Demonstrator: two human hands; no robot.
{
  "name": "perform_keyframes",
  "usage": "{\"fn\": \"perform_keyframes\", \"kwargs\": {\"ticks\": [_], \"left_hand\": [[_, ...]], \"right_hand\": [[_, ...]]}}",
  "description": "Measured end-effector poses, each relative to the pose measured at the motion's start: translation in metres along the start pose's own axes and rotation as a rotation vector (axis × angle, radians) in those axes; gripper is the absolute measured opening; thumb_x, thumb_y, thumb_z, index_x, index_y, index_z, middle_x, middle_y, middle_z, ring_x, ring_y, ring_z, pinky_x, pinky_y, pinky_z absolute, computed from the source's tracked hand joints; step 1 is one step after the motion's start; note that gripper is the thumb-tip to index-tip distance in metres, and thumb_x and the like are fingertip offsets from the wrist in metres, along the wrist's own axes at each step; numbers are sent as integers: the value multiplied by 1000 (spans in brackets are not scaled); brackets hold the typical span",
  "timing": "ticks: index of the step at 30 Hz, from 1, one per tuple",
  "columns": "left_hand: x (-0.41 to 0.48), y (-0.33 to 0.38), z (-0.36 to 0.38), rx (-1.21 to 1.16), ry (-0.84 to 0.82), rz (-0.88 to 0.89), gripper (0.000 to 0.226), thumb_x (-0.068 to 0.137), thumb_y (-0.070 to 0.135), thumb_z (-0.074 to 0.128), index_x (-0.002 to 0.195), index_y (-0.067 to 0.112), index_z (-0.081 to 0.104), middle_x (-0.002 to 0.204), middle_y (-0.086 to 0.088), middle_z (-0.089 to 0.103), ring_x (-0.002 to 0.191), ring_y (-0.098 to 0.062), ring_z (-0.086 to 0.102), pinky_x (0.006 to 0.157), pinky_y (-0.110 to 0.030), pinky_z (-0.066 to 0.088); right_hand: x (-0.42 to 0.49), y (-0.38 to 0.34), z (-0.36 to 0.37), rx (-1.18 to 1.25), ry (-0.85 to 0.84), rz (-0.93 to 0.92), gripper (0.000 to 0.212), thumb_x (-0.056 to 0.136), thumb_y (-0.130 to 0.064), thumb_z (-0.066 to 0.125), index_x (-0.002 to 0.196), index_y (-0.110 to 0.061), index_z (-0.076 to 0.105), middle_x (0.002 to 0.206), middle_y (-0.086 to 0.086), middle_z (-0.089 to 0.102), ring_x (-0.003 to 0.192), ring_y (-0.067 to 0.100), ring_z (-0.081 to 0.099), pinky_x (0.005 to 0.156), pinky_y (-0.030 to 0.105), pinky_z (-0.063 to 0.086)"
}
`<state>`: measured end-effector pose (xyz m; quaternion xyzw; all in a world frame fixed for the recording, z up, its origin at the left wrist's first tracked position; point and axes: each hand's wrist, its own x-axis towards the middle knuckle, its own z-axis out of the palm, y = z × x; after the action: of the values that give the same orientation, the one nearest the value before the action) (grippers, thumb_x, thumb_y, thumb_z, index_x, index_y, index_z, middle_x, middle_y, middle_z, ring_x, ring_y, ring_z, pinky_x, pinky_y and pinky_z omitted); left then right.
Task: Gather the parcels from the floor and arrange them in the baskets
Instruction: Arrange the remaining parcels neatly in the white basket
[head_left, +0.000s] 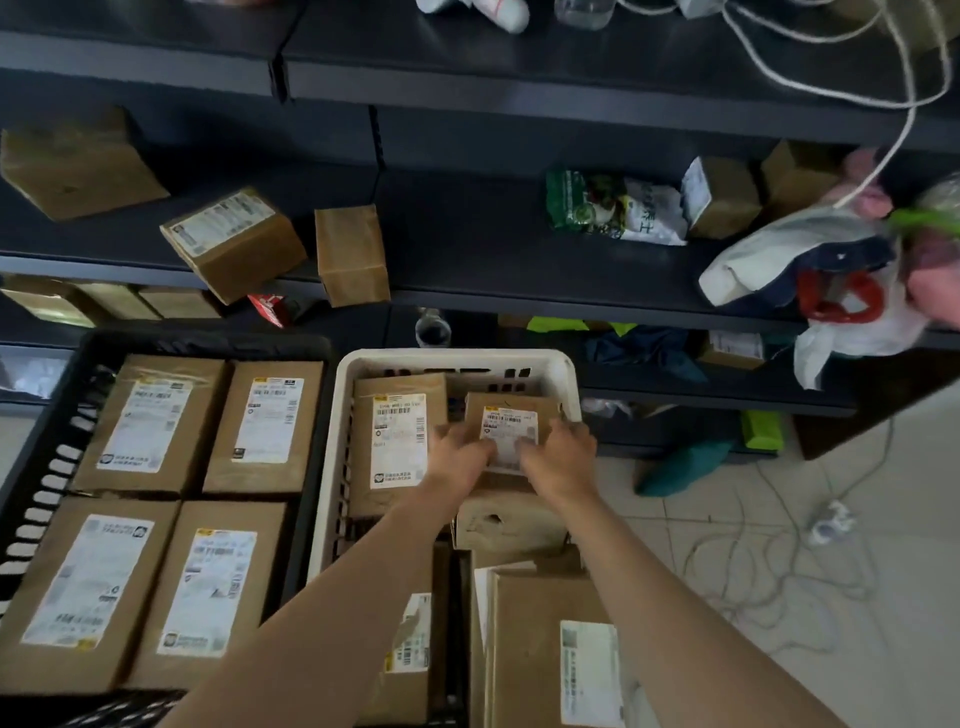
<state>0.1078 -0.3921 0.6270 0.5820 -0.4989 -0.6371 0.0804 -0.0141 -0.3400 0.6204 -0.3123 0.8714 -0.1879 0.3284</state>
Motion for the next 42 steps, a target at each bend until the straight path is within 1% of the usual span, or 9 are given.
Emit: {"fn": "perform_keyframes", "kwargs": {"ticks": [3,8,12,16,19,25,32,37,42], "left_hand": [[18,-9,6,88,-66,35,67,75,29,61,136,48,39,142,6,40,121,-17,46,104,-44,46],[37,-22,5,127,46,145,69,88,9,55,149,31,30,150,3,23,138,-22,25,117,-43,29],[49,-47,22,253,-80,152,76,90,17,59,155,27,20,161,9,8,150,-16,3,121,-37,11],[66,-58,24,338,-202,26,84,79,52,60,152,27,26,158,-1,24,148,-24,21,119,-44,26],[68,-55,22,329,-156,-56,87,90,32,62,156,21,6,158,-6,21,144,-25,27,114,-39,29],[77,-66,27,166,-136,-286,68,94,30,59,151,15,24,140,-7,53,128,-25,51,105,-39,44],[68,-68,28,143,-155,-244,97,92,15,63,154,14,-11,148,-6,41,135,-25,41,99,-29,39],[85,-82,36,209,-223,-243,84,89,20,63,155,14,10,146,-7,45,131,-25,47,107,-37,41],[73,-75,39,255,-267,-187,47,95,7,49,141,13,46,139,-9,53,125,-22,52,101,-28,42]], "right_hand": [[13,0,9,-22,23,-33,49,89,-34,58,133,-13,52,132,10,50,121,26,47,95,36,46],[33,-10,17,5,143,-109,41,90,-27,61,130,-16,54,137,4,44,127,20,45,100,29,43],[29,2,52,74,-106,-51,47,94,-25,57,140,-22,43,149,3,28,140,22,30,114,42,36],[46,-1,67,-27,-204,95,50,98,-34,49,146,-25,39,156,9,25,146,32,23,119,51,25],[50,1,74,-292,-99,120,64,94,-40,51,151,-22,28,161,16,13,149,38,9,121,55,12],[52,10,69,-315,-62,234,58,89,-35,59,140,-16,37,142,18,44,130,37,39,104,44,37],[42,15,80,-110,-134,268,84,86,-29,61,149,-35,6,153,13,10,141,36,17,113,51,26],[56,34,81,-68,-390,381,85,84,-27,56,155,-34,11,158,12,8,144,37,21,118,46,27],[51,41,78,-78,-553,324,60,91,-30,44,149,-17,39,153,13,37,132,29,44,112,42,38]]}}
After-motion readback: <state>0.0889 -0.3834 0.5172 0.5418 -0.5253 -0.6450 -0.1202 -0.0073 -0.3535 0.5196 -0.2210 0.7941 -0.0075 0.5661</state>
